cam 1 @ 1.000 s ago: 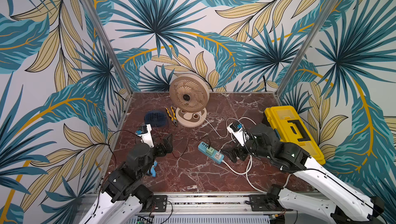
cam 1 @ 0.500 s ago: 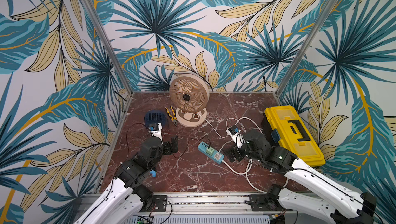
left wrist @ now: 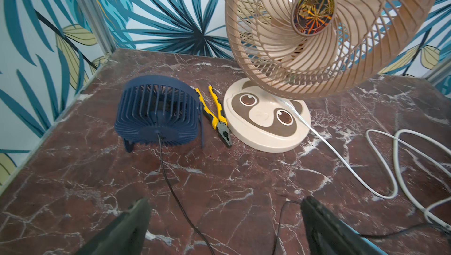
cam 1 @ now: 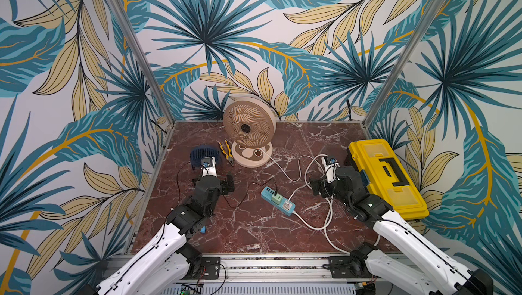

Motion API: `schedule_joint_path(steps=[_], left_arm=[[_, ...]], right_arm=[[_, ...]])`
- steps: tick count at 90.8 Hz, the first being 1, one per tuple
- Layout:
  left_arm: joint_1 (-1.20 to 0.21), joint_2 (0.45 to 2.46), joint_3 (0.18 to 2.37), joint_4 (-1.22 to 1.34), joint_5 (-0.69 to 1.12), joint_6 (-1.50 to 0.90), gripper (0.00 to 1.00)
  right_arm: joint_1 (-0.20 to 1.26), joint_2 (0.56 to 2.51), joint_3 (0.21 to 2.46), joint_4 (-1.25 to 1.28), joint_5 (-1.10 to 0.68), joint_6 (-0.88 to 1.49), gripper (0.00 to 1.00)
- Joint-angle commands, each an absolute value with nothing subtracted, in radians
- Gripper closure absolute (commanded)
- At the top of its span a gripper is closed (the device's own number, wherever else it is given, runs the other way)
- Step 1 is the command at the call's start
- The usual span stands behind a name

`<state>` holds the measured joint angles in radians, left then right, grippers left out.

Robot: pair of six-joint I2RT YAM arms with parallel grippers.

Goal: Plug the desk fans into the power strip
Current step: Reset both arms

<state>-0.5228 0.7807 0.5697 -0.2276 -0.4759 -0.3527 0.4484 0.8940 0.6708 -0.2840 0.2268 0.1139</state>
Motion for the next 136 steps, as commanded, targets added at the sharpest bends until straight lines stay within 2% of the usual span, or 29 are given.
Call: schedule_joint_path(steps=[1, 29, 48, 65, 100, 121, 136], left_arm=[[-0.481, 0.799, 0.545, -0.132, -0.511, -0.286, 0.00], [-0.380, 0.804, 0.468, 0.025, -0.432, -0.190, 0.00], [-0.310, 0.830, 0.418, 0.109, -0.481, -0.116, 0.00], [-0.202, 0.879, 0.416, 0.113, -0.383, -0.136, 0.00], [-0.163, 0.959, 0.413, 0.197, -0.359, -0.121, 0.00], [-0.150, 0.999, 0.422, 0.238, -0.347, -0.095, 0.00], [-0.126, 1.026, 0.408, 0.304, -0.332, -0.067, 0.00]], right_arm=[[0.391, 0.883, 0.618, -0.146, 0.216, 0.147, 0.01], [0.266, 0.949, 0.541, 0.041, 0.245, 0.166, 0.01], [0.166, 1.031, 0.497, 0.182, 0.207, 0.166, 0.01], [0.076, 1.093, 0.487, 0.256, 0.208, 0.169, 0.00], [-0.073, 1.138, 0.471, 0.341, 0.270, 0.192, 0.01], [-0.074, 1.137, 0.504, 0.334, 0.000, 0.219, 0.00], [-0.057, 1.159, 0.496, 0.362, -0.046, 0.216, 0.01]])
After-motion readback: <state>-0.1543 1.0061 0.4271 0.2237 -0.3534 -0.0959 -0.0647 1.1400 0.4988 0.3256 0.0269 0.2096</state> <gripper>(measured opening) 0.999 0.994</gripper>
